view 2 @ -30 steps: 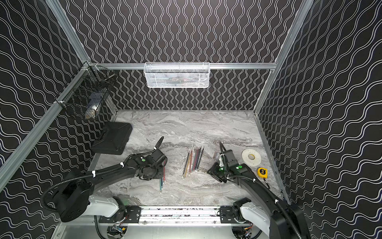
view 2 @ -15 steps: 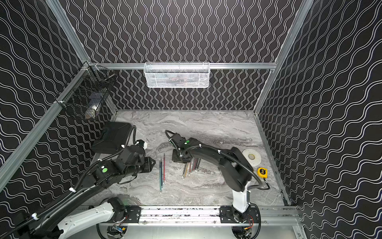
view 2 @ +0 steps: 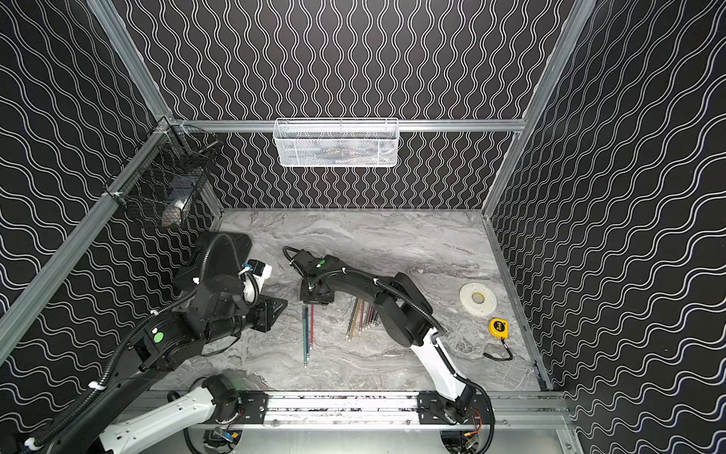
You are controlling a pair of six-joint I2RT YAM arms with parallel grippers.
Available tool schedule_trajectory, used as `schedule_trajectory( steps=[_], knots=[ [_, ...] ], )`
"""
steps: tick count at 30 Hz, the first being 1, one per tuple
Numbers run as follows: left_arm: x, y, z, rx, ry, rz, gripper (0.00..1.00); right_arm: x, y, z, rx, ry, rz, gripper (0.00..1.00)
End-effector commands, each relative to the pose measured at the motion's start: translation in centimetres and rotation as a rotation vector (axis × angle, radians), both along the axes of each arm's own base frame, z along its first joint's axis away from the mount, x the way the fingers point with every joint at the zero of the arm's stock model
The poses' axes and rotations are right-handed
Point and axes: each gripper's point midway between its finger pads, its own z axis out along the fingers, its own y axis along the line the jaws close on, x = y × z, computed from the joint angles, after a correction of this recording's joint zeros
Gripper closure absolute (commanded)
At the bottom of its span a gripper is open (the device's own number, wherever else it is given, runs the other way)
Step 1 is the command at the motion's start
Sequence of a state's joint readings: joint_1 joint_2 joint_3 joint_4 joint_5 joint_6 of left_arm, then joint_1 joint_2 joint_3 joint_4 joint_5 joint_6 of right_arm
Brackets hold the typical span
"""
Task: Remove the protective cover of the pencils
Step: Pick up the pencil from the center of the board.
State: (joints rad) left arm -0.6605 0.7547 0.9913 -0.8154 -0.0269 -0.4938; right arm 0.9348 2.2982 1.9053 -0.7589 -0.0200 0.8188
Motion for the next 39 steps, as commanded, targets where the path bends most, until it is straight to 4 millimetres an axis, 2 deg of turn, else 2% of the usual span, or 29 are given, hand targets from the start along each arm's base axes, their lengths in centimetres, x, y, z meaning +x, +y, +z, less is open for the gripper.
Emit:
schedule_trajectory(
  steps=[1,6,15,18,24,27,29,30,35,39],
  knots=[
    [-0.4,-0.2,0.0,-0.001,-0.034,-0.048,0.77,-0.1,-0.6,-0.8,-0.076,0.017,-0.006,0.64],
    [-0.8,0.4,0.5,-0.018,-0.072,-0.033,0.75,0.8,-1.8,-1.3,-0.191,-0.021,-0.028,0.64],
    [-0.8,0.8,0.6,-0.020,-0.088,-0.020,0.73,0.6,-2.9,-3.7,-0.285,-0.005,-0.011,0.70],
    [-0.9,0.7,0.7,-0.022,-0.089,-0.028,0.73,-0.1,-3.9,-3.7,-0.316,0.014,-0.033,0.84],
    [-1.4,0.8,1.0,-0.044,-0.108,-0.038,0.71,-2.5,-6.2,-2.7,-0.270,0.030,-0.122,1.00],
    [-1.4,0.6,0.9,-0.042,-0.100,-0.044,0.71,-3.3,-7.5,-1.0,-0.221,0.006,-0.168,1.00],
    [-1.5,0.2,0.8,-0.045,-0.091,-0.065,0.69,-3.8,-7.9,0.7,-0.163,-0.008,-0.186,1.00],
    [-1.6,-0.2,0.7,-0.051,-0.084,-0.085,0.68,-4.1,-8.0,2.2,-0.119,-0.024,-0.189,1.00],
    [-3.6,-4.6,0.6,-0.178,-0.017,-0.310,0.68,-4.8,-9.6,9.4,0.070,-0.150,-0.179,1.00],
    [-3.8,-8.2,-0.6,-0.353,0.086,-0.400,0.64,-5.5,-12.2,14.8,0.182,-0.269,-0.157,1.00]
  ],
)
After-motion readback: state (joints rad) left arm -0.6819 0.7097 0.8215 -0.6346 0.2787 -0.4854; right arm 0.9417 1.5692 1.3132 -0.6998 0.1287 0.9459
